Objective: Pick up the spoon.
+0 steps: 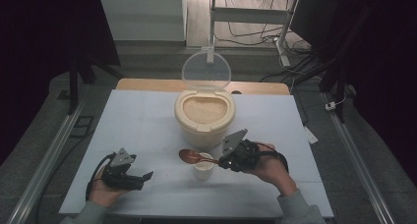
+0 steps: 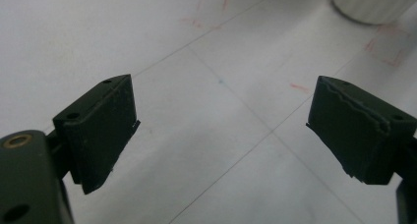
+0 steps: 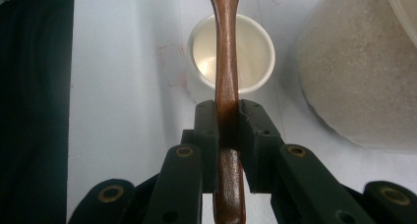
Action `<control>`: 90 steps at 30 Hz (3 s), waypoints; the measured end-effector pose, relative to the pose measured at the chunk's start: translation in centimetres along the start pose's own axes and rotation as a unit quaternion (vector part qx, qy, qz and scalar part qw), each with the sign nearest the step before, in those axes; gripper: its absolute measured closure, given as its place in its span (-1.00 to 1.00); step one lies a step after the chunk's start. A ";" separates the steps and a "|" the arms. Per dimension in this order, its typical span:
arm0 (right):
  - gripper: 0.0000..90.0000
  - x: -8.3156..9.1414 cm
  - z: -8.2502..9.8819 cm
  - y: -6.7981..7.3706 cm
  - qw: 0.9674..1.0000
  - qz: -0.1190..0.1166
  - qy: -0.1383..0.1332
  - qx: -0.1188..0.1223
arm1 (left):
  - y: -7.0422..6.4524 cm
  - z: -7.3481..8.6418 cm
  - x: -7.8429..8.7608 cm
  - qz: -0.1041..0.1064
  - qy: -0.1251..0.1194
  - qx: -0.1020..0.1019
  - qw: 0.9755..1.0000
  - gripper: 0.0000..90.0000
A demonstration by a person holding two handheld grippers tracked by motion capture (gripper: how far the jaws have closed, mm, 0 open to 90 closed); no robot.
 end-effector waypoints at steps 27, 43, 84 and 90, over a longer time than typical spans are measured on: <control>0.74 -0.3 0.0 0.0 1.000 0.006 0.004 0.002 | -9.0 -11.5 -0.6 0.129 -0.062 -0.127 0.981 -0.51; 0.74 -0.8 -0.8 0.7 1.000 0.003 0.013 0.026 | -11.3 -12.7 -4.4 0.154 0.032 -0.182 0.971 -0.28; 0.72 -0.9 -1.6 2.1 0.996 -0.002 0.009 0.088 | -12.4 -9.9 -7.3 0.199 0.116 -0.237 0.944 0.74; 0.41 -0.1 -2.2 1.3 0.997 0.034 -0.056 0.042 | -12.2 -10.3 -7.3 0.167 0.093 -0.241 0.952 0.74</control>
Point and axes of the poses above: each handheld gripper's, and its own axes: x roughly backward along the jaws, z roughly out of its underside, y roughly to its left, the point moved 6 cm from there along -x, roughly forward along the jaws, and after that the axes turned 13 degrees about -y, right-handed, at the moved point
